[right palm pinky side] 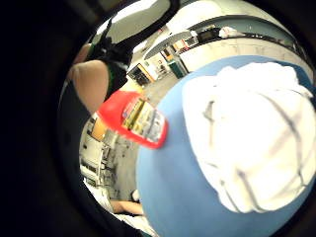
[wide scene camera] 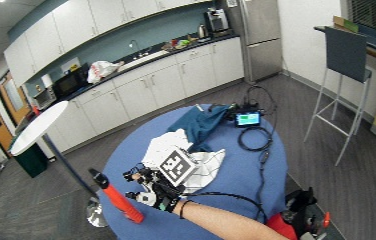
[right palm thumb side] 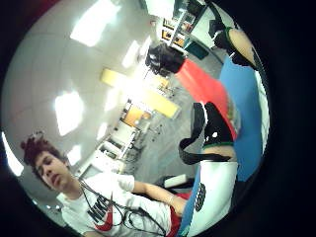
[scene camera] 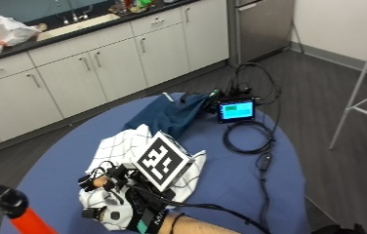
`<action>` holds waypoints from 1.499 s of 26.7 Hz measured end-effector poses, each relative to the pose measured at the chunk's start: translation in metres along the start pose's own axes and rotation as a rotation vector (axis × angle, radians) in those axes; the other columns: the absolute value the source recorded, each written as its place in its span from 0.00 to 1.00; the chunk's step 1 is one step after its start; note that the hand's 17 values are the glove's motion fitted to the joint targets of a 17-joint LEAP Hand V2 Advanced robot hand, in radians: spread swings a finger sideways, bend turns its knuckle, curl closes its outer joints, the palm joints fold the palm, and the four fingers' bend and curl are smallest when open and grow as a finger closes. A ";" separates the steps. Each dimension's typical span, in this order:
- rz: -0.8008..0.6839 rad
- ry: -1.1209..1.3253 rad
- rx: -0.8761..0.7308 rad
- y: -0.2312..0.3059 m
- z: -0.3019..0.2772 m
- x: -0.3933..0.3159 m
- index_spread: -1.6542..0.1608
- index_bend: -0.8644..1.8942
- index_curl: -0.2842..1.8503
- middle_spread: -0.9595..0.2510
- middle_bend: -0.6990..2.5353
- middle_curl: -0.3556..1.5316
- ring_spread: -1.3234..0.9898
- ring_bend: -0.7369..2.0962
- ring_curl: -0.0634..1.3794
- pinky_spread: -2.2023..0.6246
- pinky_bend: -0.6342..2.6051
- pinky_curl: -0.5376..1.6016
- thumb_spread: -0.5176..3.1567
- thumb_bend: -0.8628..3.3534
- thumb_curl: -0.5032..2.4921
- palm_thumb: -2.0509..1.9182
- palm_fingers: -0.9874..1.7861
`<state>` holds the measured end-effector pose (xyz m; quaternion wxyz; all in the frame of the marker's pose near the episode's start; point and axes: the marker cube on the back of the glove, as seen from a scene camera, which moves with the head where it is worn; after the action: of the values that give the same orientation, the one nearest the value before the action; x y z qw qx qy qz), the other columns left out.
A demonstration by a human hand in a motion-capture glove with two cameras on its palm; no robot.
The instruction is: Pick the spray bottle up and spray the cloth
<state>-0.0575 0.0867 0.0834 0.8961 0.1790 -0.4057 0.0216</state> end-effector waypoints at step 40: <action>-0.039 0.651 -0.559 0.150 0.000 0.049 0.73 0.37 0.28 0.73 0.30 0.40 0.56 0.32 0.27 0.85 0.29 0.38 0.45 0.20 0.33 0.73 0.64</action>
<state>-0.0521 0.2213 0.1647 0.9916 -0.0792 -0.0883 -0.0509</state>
